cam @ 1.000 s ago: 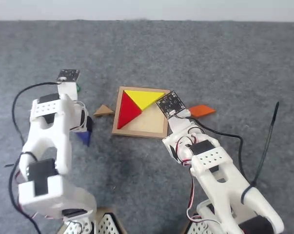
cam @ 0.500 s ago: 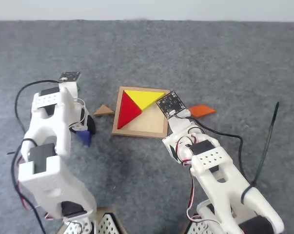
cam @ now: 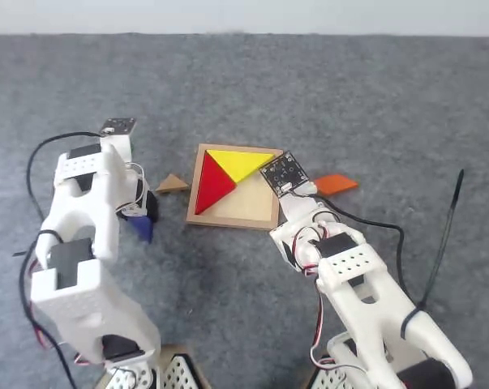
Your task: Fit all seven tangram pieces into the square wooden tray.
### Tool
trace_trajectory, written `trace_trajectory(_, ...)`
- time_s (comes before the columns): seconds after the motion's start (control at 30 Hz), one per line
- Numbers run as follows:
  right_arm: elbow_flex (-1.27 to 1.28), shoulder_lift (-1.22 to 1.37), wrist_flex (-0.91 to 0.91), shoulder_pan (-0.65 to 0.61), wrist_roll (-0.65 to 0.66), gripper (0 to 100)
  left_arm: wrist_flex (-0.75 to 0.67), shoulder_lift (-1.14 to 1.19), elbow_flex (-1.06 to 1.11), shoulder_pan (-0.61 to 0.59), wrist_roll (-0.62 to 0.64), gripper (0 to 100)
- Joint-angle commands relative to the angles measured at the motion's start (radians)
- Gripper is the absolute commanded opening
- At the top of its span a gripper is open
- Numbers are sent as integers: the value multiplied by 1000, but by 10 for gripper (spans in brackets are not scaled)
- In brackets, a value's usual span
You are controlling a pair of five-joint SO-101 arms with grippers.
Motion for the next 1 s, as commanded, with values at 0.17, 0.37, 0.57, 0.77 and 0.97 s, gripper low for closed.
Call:
trace_trajectory(0.17,-9,-12,-15,-2,12,9,-104,-252,165,-5,15,162)
trace_trajectory(0.37,-9,-12,-15,-2,12,9,-66,-361,180,-3,17,162)
trace_trajectory(0.57,-9,-12,-13,-4,12,9,-64,-351,188,-8,18,163)
trace_trajectory(0.77,-9,-12,-13,-4,12,9,-68,-292,183,-5,58,217)
trace_trajectory(0.97,-9,-12,-13,-4,12,9,-5,-15,13,-15,64,218)
